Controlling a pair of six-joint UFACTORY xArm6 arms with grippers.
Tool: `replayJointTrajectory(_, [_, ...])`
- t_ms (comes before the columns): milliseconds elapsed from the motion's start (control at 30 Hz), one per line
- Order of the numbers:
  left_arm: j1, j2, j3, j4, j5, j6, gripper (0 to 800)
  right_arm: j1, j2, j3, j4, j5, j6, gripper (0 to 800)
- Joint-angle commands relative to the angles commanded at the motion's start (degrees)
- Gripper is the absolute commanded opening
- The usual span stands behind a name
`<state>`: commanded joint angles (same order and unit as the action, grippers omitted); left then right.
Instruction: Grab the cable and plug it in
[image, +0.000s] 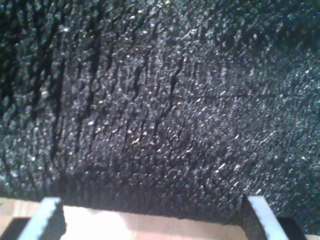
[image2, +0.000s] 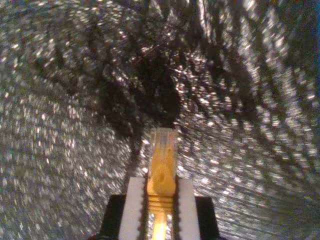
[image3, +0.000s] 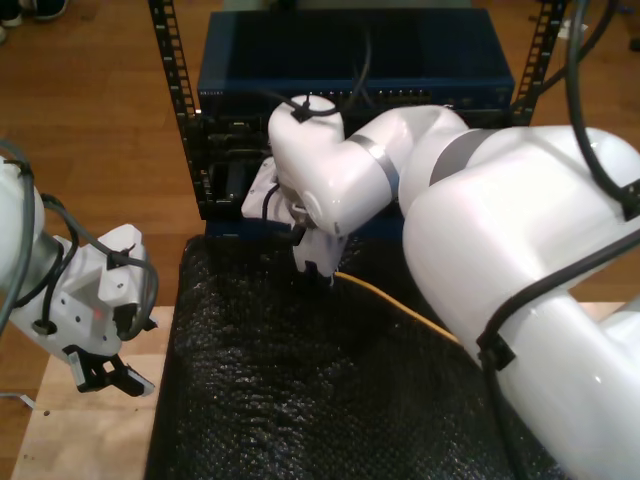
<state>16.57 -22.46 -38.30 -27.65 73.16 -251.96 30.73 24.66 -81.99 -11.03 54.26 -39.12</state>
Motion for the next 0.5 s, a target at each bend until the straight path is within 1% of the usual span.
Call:
replayJointTrajectory(100, [0.09,-0.09,0.09,0.00,0.44,0.00,800,-0.09,-1.67,0.26,0.00,0.53,-2.73,4])
replayJointTrajectory(167, [0.00,-0.18,0.00,-0.09,0.97,0.00,800,-0.09,-2.55,0.26,1.23,1.93,-3.69,4])
replayJointTrajectory(233, [0.00,-0.18,-0.09,-0.26,1.32,0.00,800,-0.26,-3.25,0.18,3.78,3.96,-5.80,4])
replayJointTrajectory(433, [-0.09,-0.09,-0.18,-1.14,1.32,0.18,800,-1.14,-7.21,0.26,14.42,8.88,-15.74,4])
replayJointTrajectory(500, [-0.18,-0.09,-0.35,-1.23,1.41,0.09,800,-1.23,-8.35,0.35,15.56,9.67,-17.41,4])
